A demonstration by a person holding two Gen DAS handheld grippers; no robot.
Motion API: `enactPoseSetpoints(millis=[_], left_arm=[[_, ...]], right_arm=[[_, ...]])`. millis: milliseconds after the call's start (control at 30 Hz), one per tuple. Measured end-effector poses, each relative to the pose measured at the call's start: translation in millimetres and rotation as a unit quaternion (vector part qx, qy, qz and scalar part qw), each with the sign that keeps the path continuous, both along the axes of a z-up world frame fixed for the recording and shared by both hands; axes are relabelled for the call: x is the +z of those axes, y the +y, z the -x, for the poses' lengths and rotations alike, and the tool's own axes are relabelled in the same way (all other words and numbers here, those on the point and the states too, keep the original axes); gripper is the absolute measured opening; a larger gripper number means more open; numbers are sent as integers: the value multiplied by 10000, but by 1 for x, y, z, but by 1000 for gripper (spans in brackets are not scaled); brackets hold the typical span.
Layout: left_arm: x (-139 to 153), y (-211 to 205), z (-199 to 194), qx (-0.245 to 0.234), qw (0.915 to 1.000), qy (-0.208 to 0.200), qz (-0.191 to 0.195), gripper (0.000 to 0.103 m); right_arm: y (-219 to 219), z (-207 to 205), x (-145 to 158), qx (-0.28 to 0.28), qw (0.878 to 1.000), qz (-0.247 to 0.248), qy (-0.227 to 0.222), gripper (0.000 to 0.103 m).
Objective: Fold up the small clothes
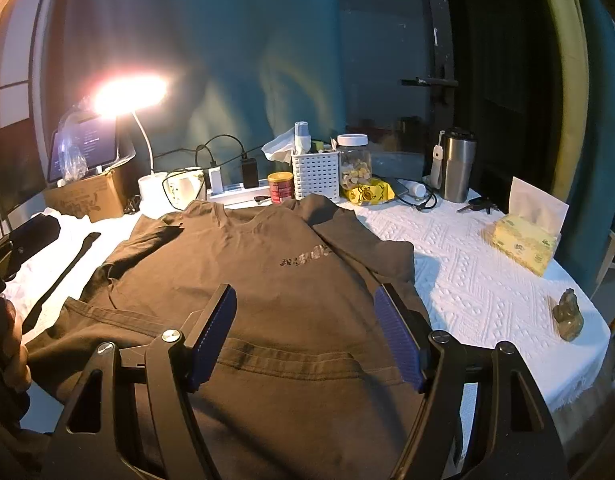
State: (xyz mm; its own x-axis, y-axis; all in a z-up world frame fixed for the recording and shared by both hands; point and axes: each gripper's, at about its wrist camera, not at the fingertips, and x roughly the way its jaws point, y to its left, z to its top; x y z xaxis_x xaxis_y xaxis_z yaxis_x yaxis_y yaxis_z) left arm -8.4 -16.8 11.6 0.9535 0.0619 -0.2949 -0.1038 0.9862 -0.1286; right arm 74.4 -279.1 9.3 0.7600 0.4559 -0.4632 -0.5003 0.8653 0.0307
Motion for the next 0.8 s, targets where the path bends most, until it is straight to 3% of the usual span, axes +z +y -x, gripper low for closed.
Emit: enactPoseSetpoints(millis=[800], left_arm=[[1,-5,3,-78,10000,-40,25,102]], right_arm=[[-1,0,0,-8,10000,-7,11,76]])
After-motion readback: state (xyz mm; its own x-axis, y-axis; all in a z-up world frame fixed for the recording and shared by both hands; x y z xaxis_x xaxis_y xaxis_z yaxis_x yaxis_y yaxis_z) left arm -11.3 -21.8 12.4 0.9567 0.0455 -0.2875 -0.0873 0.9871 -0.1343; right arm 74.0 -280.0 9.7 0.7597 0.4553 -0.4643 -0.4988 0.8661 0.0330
